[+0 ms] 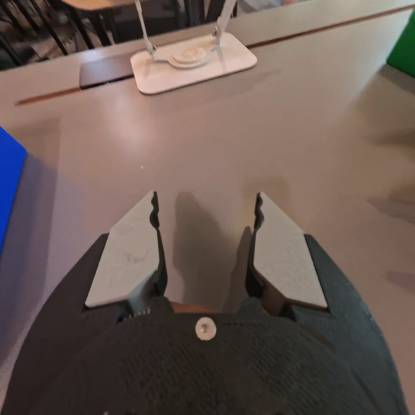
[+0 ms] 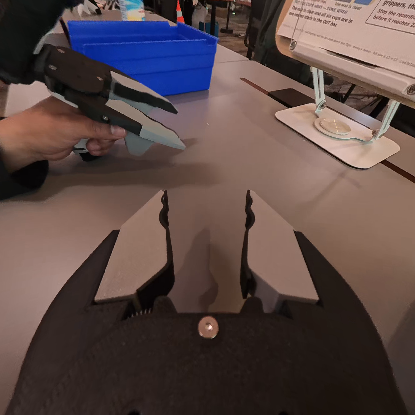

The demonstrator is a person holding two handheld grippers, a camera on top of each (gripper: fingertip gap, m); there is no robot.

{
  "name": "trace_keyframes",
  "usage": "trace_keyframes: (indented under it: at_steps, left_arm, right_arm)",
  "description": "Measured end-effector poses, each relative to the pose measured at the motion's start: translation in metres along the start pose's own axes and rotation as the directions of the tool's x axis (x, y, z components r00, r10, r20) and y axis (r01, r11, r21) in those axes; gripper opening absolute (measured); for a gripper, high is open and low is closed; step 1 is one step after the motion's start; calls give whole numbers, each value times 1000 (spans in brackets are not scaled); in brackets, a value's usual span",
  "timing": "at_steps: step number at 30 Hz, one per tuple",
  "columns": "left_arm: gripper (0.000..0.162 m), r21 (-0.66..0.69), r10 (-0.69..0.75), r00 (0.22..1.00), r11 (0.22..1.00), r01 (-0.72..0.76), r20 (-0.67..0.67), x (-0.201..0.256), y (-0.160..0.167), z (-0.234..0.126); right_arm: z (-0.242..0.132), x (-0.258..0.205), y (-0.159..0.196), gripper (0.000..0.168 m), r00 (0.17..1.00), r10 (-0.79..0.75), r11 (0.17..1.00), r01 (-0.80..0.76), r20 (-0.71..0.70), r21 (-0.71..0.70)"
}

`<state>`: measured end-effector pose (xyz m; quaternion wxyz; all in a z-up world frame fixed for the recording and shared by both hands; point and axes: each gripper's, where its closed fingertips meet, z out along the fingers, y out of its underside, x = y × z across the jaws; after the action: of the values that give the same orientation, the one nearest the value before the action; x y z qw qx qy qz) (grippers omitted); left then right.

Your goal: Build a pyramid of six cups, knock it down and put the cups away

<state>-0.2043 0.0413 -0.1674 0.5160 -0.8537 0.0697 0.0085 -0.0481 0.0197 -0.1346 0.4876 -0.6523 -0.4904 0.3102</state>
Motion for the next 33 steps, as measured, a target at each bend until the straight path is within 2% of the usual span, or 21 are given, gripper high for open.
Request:
trace_keyframes:
  at_steps: [5,8,10,14,17,21,22,23,25,26,29,33]
  left_arm:
    - [100,-141,25,999,990,-30,-38,-3,46,-38]
    - [91,-77,27,999,997,-25,32,-24,51,-72]
    - [90,-10,38,993,999,-37,109,-47,47,-99]
    - [90,24,14,971,999,-21,238,-103,38,-144]
    - [93,-19,2,948,1000,4,317,-148,36,-150]
    - [98,-118,-10,931,991,57,365,-185,48,-128]
    - [94,-125,-29,932,989,80,362,-189,49,-122]
    - [80,-126,-45,934,987,95,354,-192,50,-115]
    - [23,-125,-45,938,988,93,345,-195,49,-106]
    - [2,-128,-40,946,988,86,323,-193,50,-102]
    - [1,-122,-68,959,987,105,276,-190,51,-100]
    - [0,-98,-94,968,988,119,234,-188,54,-116]
  right_arm:
    - [-54,-6,12,72,985,-144,989,145,-91,7]
    - [-98,-14,14,74,978,-162,984,171,-131,55]
    - [-131,-11,15,72,960,-188,976,206,-207,71]
    - [-187,24,28,69,895,-191,979,205,-404,-8]
    - [-199,46,51,79,886,-128,991,93,-447,-100]
    - [-187,61,66,79,882,-78,990,13,-464,-141]
    - [-183,64,67,74,881,-75,989,6,-468,-147]
    - [-178,66,68,68,881,-72,988,-1,-468,-153]
    - [-172,74,68,37,878,-72,986,-9,-474,-168]
    - [-173,82,67,20,862,-88,984,-4,-500,-179]
    - [-172,86,67,18,870,-55,981,-46,-491,-190]
    - [-173,81,68,16,867,-107,973,-11,-487,-233]
